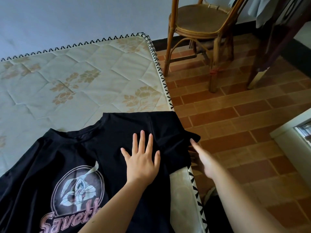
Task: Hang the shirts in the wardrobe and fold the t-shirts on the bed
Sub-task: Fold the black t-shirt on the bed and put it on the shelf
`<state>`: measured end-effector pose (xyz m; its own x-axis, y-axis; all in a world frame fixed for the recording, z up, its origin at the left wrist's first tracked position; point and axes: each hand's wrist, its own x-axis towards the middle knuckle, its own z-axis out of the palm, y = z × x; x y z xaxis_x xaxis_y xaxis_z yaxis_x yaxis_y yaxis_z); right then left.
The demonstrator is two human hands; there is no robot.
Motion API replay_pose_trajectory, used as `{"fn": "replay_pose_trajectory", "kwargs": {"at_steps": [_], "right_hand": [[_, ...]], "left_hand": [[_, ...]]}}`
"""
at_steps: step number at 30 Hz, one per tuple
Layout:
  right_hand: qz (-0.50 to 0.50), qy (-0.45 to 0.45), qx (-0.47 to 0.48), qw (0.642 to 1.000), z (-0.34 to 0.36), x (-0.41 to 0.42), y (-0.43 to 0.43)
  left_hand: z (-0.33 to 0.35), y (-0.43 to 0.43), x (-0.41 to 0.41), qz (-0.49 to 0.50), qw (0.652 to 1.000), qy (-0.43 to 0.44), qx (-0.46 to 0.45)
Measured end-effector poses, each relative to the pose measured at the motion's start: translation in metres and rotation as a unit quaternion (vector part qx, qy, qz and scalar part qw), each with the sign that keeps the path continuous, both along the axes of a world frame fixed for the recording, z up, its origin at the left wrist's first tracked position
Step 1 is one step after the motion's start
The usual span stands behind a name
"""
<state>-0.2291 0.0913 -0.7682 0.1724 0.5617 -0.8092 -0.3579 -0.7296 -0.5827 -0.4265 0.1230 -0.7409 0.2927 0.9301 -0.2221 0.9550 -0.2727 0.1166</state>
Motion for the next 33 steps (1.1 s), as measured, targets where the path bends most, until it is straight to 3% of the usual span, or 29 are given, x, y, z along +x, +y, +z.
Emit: {"fn": "replay_pose_trajectory", "kwargs": {"at_steps": [5,11,17,19,20,23,25,27,30,33], "right_hand": [[-0.035,0.050,0.017,0.998,-0.004,-0.015,0.001],[-0.190,-0.022,0.070,0.979,-0.003,0.026,-0.017],[-0.246,-0.028,0.062,0.967,-0.013,0.050,-0.045],[-0.228,-0.114,0.047,0.966,-0.009,0.044,-0.044],[-0.190,-0.199,0.046,0.960,-0.002,0.039,-0.039],[-0.028,-0.392,0.184,0.901,0.030,0.005,-0.011],[0.072,-0.452,0.312,0.833,0.051,-0.026,0.013],[0.209,-0.488,0.377,0.759,0.059,-0.057,0.032],[0.414,-0.540,0.307,0.666,0.044,-0.082,0.038],[0.422,-0.581,0.254,0.648,0.023,-0.072,0.033]], "left_hand": [[-0.001,0.000,0.000,0.004,1.000,-0.005,0.010],[-0.002,0.000,0.001,0.008,1.000,-0.004,0.011],[-0.005,0.001,0.002,0.008,1.000,-0.010,0.022],[-0.005,0.001,0.001,0.008,1.000,-0.009,0.024],[-0.005,0.001,0.001,0.007,1.000,-0.009,0.025],[-0.005,0.000,0.001,0.007,1.000,-0.015,0.026],[-0.004,0.001,0.002,0.009,1.000,-0.016,0.025],[-0.005,0.002,0.002,0.010,1.000,-0.006,0.020],[-0.006,0.001,0.000,0.002,1.000,0.008,0.015],[-0.006,0.001,0.001,0.010,1.000,-0.002,0.016]]}}
